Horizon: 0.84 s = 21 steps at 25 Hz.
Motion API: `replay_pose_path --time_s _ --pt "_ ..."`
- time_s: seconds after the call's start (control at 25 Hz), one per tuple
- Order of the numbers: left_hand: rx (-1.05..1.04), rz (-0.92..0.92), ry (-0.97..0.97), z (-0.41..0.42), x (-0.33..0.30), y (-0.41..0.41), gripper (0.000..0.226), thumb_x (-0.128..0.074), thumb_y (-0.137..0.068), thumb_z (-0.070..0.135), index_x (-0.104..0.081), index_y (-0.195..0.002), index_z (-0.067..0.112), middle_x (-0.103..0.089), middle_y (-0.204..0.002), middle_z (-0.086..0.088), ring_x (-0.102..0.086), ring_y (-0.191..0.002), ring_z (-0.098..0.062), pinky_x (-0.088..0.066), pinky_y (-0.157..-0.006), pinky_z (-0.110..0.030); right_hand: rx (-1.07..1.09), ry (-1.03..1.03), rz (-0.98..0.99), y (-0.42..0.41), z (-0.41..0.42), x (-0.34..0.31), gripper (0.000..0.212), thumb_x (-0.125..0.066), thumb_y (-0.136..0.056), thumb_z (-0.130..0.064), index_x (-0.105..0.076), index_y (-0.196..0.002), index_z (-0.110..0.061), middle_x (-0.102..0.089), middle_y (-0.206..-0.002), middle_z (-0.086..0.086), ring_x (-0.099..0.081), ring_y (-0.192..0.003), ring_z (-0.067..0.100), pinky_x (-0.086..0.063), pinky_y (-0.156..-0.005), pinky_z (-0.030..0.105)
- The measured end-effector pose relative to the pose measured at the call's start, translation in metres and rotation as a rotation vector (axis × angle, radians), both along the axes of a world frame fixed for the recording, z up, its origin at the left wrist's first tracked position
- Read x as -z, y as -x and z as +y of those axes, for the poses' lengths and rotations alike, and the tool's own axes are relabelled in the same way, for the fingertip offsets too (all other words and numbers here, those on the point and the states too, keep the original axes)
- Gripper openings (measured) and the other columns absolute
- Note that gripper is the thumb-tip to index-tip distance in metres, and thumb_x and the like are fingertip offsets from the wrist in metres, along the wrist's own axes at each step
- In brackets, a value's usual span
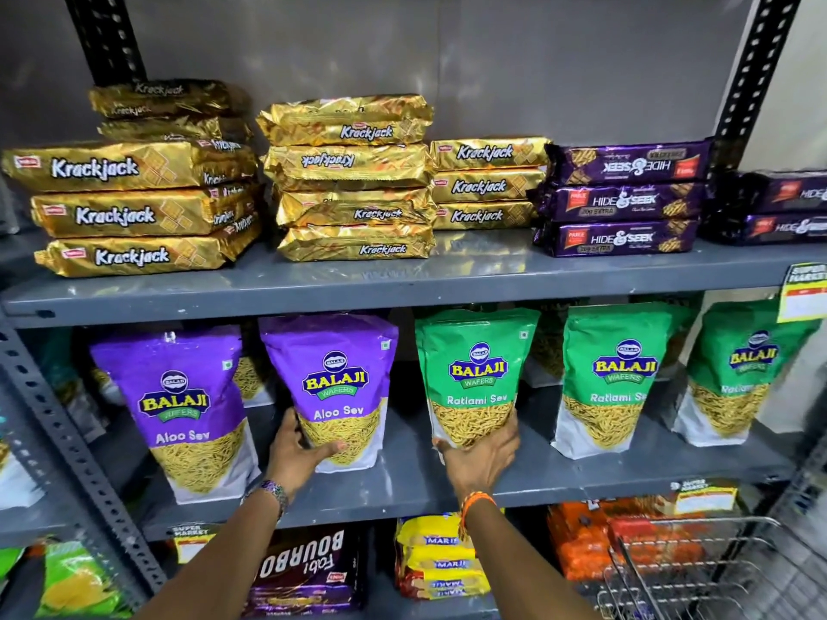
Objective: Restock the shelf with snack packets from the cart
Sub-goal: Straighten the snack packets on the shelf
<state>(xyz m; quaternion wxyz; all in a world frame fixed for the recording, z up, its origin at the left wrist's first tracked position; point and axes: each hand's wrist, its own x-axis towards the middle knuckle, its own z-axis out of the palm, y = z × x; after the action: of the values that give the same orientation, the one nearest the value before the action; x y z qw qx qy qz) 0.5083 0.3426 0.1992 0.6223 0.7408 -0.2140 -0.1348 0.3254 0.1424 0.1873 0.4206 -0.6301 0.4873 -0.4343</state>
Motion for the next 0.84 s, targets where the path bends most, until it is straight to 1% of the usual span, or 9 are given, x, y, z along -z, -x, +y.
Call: replay_pose_path --time_s 0.16,0.28,0.44,0.56,0.64,0.72,0.84 --pt "-0.019 -0.007 0.009 0.0012 0.0038 -0.0001 0.082 -0.092 -0.058 0.005 -0.048 -0.123 0.029 -0.070 -0.110 0.011 -0.069 -0.101 -0.013 -0.058 -0.082 -0.031 -0.002 0.023 -0.034 0.0002 -0.0040 0.0067 0.141 -0.100 -0.038 -0.017 -0.015 -0.151 -0.010 -0.037 -0.141 0.023 -0.035 -0.132 0.041 -0.028 -0.116 0.050" --pt "-0.030 -0.003 0.015 -0.0003 0.0062 0.0008 0.082 -0.093 -0.057 0.005 -0.049 -0.123 0.028 -0.071 -0.109 0.009 -0.070 -0.099 -0.014 -0.059 -0.083 -0.034 -0.012 0.028 -0.045 0.0015 -0.0079 0.0094 0.141 -0.099 -0.038 -0.016 -0.014 -0.151 -0.016 -0.037 -0.142 0.021 -0.035 -0.133 0.040 -0.027 -0.116 0.050" --pt "-0.036 0.009 0.032 -0.0009 0.0066 0.0002 0.085 -0.092 -0.057 0.002 -0.050 -0.126 0.025 -0.072 -0.109 0.005 -0.070 -0.099 -0.018 -0.058 -0.083 -0.033 -0.021 0.020 -0.047 0.0006 -0.0068 0.0094 0.141 -0.100 -0.038 -0.019 -0.015 -0.150 -0.016 -0.037 -0.142 0.021 -0.034 -0.134 0.040 -0.027 -0.116 0.052" --pt "-0.021 0.012 0.034 -0.0013 0.0043 0.0011 0.086 -0.091 -0.059 0.001 -0.049 -0.130 0.024 -0.071 -0.111 0.007 -0.069 -0.100 -0.017 -0.058 -0.083 -0.032 -0.015 0.014 -0.041 0.0020 -0.0066 0.0095 0.139 -0.101 -0.039 -0.023 -0.015 -0.149 -0.019 -0.037 -0.141 0.020 -0.033 -0.134 0.041 -0.028 -0.115 0.053" --pt "-0.016 0.021 0.031 -0.0010 0.0029 0.0019 0.089 -0.091 -0.059 0.002 -0.048 -0.134 0.021 -0.070 -0.113 0.004 -0.069 -0.102 -0.018 -0.058 -0.086 -0.036 -0.021 0.013 -0.039 0.0031 -0.0077 0.0089 0.139 -0.100 -0.039 -0.023 -0.015 -0.149 -0.020 -0.037 -0.141 0.019 -0.033 -0.135 0.041 -0.028 -0.115 0.053" --pt "-0.023 0.028 0.025 -0.0011 0.0015 0.0032 0.089 -0.091 -0.059 0.002 -0.047 -0.134 0.020 -0.070 -0.113 0.003 -0.069 -0.103 -0.020 -0.058 -0.087 -0.039 -0.028 0.010 -0.022 0.0046 -0.0077 0.0065 0.140 -0.101 -0.039 -0.024 -0.015 -0.150 -0.019 -0.036 -0.141 0.020 -0.033 -0.134 0.042 -0.028 -0.115 0.054" --pt "-0.025 0.053 0.014 -0.0035 0.0002 0.0053 0.086 -0.090 -0.060 -0.001 -0.047 -0.133 0.019 -0.070 -0.110 0.004 -0.068 -0.105 -0.025 -0.058 -0.085 -0.037 -0.024 -0.015 0.004 0.0051 -0.0084 0.0046 0.141 -0.101 -0.039 -0.024 -0.014 -0.149 -0.019 -0.035 -0.141 0.021 -0.033 -0.134 0.043 -0.029 -0.114 0.056"
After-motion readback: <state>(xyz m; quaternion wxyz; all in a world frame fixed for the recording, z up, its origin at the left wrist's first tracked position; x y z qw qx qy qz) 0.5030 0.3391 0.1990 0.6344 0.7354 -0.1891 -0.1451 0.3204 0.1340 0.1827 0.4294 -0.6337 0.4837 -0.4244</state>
